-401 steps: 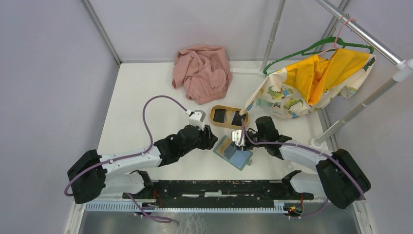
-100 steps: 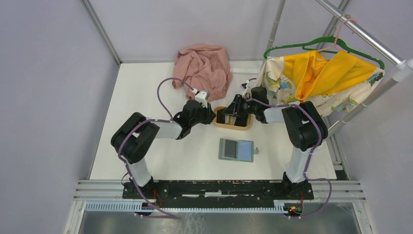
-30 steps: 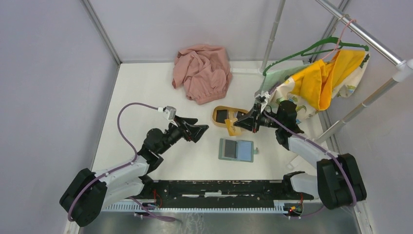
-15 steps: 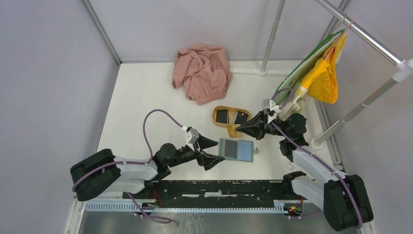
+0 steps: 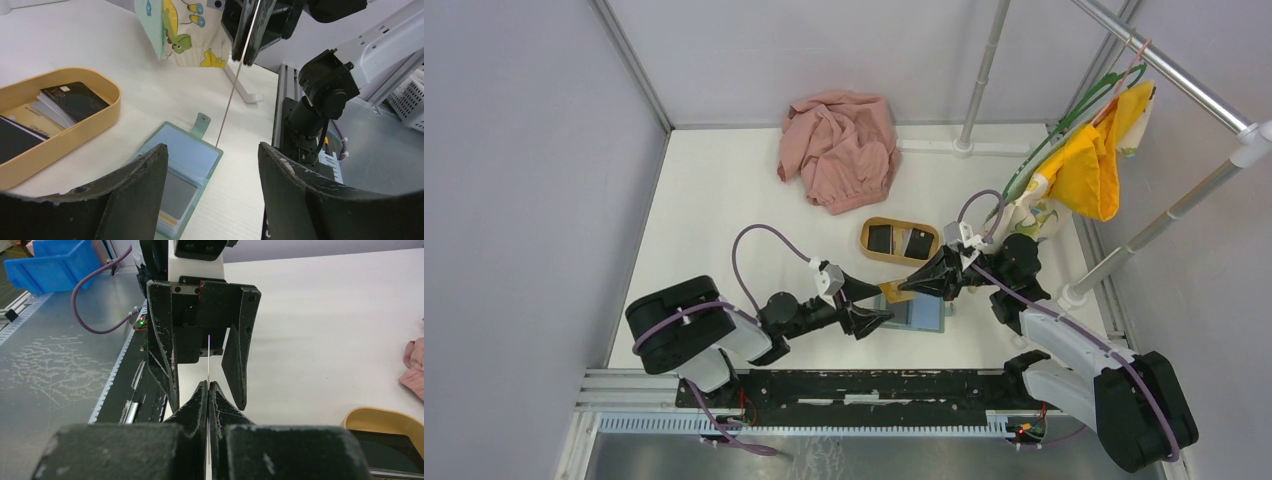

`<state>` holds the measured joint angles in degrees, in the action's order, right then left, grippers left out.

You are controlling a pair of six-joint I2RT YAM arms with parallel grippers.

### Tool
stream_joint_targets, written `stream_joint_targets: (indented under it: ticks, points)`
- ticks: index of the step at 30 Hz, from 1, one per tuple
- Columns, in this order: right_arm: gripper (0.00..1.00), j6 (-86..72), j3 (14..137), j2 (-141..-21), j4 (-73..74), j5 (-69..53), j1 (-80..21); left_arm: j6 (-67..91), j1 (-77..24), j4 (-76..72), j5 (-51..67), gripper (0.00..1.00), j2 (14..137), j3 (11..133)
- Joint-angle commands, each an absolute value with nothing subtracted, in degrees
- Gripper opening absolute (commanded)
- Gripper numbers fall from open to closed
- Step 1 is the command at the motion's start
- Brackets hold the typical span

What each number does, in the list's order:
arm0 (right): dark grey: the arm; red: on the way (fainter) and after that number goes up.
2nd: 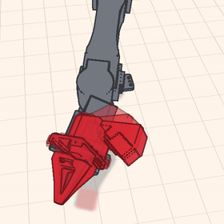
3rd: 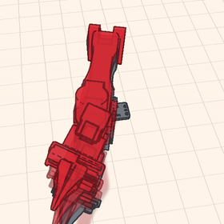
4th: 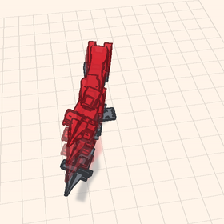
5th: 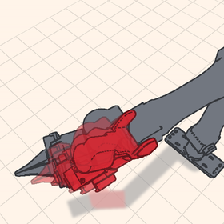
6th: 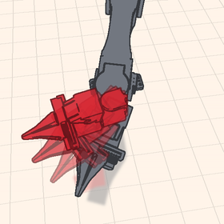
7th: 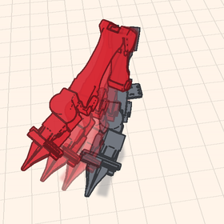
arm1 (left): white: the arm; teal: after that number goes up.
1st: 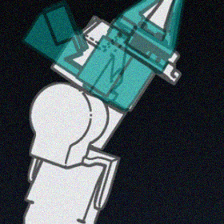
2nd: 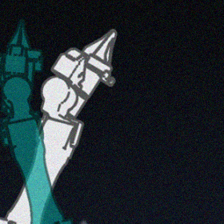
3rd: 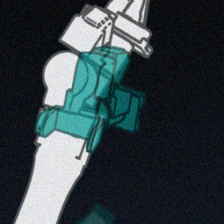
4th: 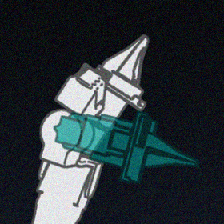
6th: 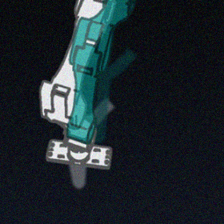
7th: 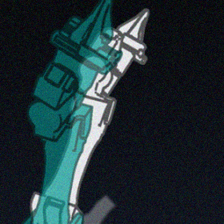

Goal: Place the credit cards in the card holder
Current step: Pick up the credit card from the storage box.

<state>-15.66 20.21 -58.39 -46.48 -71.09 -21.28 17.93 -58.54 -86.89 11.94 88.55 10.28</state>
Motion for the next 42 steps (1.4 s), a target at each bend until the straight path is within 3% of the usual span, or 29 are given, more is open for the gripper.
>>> stream_joint_targets:
  ticks: [1,3,10,16,19,23,27,32,42]
  points:
    - [0.0,-11.32,21.46,-58.97,-44.61,-72.82,-21.91,15.62,-58.71,-98.85,13.78,0.69,89.49,12.58]
    - [0.0,-11.03,21.52,-59.06,-44.32,-72.85,-22.07,15.81,-58.75,-98.8,13.92,0.65,89.85,12.93]
    - [0.0,-9.73,21.62,-59.5,-43.04,-73.12,-22.63,16.58,-58.8,-98.81,16.72,0.35,92.15,14.79]
    - [0.0,-6.88,22.21,-59.68,-39.85,-73.26,-23.02,16.49,-58.78,-98.75,17.66,0.03,92.56,15.05]
    - [0.08,-2.99,23.04,-59.69,-35.68,-73.21,-23.07,15.91,-58.65,-97.02,17.47,0.02,91.2,14.49]
    - [0.46,14.8,27.27,-58.99,-17.65,-73.22,-23.03,15.32,-57.88,-85.31,18.14,0.02,86.34,14.07]
    - [0.67,28.33,30.65,-58.22,-3.77,-70.56,-22.87,12.12,-57.41,-56.71,20.77,0.02,78.9,19.27]
    - [0.72,28.86,31.18,-58.91,-2.09,-69.71,-22.72,7.69,-57.57,-31.32,21.51,0.02,76.1,27.37]
    - [0.69,38.06,36.88,-62.51,12.45,-67.29,-22.63,4.42,-57.51,-23.05,18.07,0.02,70.74,28.23]
